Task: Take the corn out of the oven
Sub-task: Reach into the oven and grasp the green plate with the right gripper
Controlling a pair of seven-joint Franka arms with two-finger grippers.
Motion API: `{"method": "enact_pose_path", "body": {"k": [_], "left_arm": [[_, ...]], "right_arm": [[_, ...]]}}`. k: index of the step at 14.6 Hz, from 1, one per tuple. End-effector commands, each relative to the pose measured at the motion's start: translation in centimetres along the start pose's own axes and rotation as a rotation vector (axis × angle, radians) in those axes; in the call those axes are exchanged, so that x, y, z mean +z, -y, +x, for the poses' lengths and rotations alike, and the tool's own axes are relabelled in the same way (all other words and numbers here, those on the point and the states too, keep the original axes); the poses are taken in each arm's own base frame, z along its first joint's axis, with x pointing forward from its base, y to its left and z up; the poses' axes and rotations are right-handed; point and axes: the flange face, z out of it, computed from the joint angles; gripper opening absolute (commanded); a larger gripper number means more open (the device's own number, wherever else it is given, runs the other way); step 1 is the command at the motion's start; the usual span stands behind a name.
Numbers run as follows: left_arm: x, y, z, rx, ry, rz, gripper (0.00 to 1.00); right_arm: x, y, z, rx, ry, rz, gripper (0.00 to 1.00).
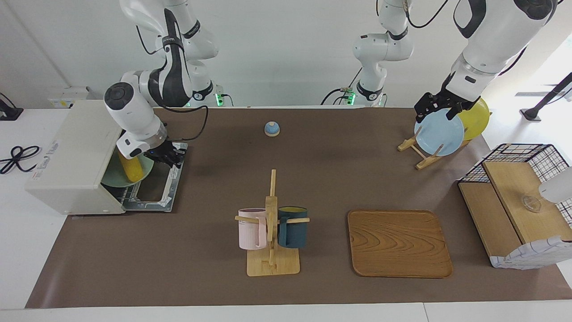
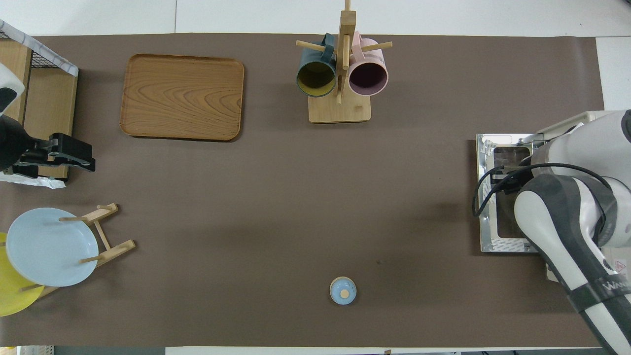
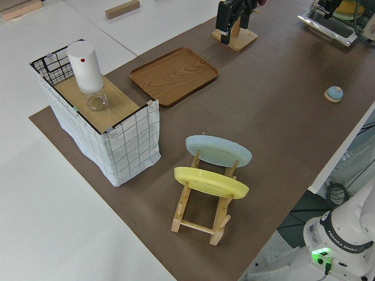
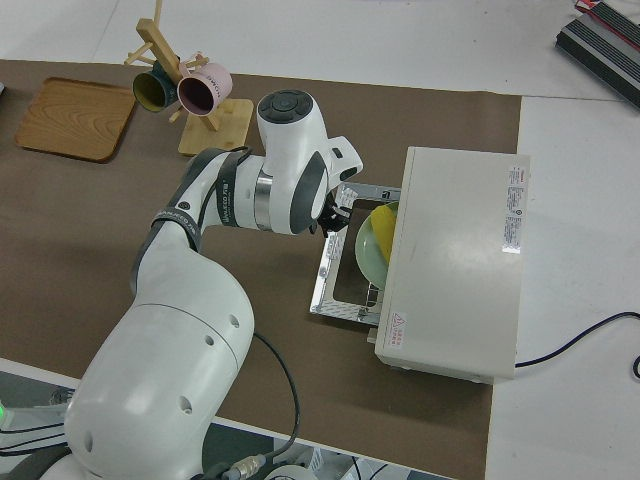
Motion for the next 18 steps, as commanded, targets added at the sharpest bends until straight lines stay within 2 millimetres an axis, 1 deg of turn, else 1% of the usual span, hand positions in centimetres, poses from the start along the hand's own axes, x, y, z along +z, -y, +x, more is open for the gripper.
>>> {"method": "enact_pose_path", "body": {"k": [1,2,4,6,8,9,13,17,18], "left_arm": [[-0.5,0.2,-0.4,-0.007,0.006,-0.006,1.00],[-0.5,0.2,-0.4,-0.006,0.005,-0.006,1.00],[-0.5,0.2,-0.4,-0.006,0.005,-0.006,1.00],[-0.5,0.3,-0.4,-0.009,0.005,-0.006,1.00],[-0.4,0.2,-0.4,-0.007,0.006,-0.006,1.00],[-0.4,0.2,-0.4,-0.007,0.006,-0.006,1.00],[-0.4,0.3,-0.4,-0.007,0.005,-0.006,1.00],[-0.4,0.4,-0.3,-0.009,0.003,-0.007,1.00],[-0.4,0.4,-0.4,-0.009,0.003,-0.007,1.00]], "right_arm": [[-0.8,-2.8,-1.1,0.043,0.011,-0.043,0.29],[-0.7,-4.0,-1.1,0.059,0.010,-0.045,0.29],[-0.2,-4.2,-1.5,0.064,0.012,-0.044,0.29],[0.0,-4.3,-1.5,0.035,0.000,-0.042,0.29],[0.2,-4.8,-1.4,-0.005,-0.009,-0.042,0.33],[0.4,-5.1,-1.3,-0.005,-0.016,-0.040,0.33],[1.4,-4.9,-1.2,-0.012,-0.042,-0.040,0.37],[2.1,-4.9,-0.9,-0.040,-0.040,-0.039,0.37],[2.6,-4.9,-0.9,-0.041,-0.045,-0.038,0.37]]}}
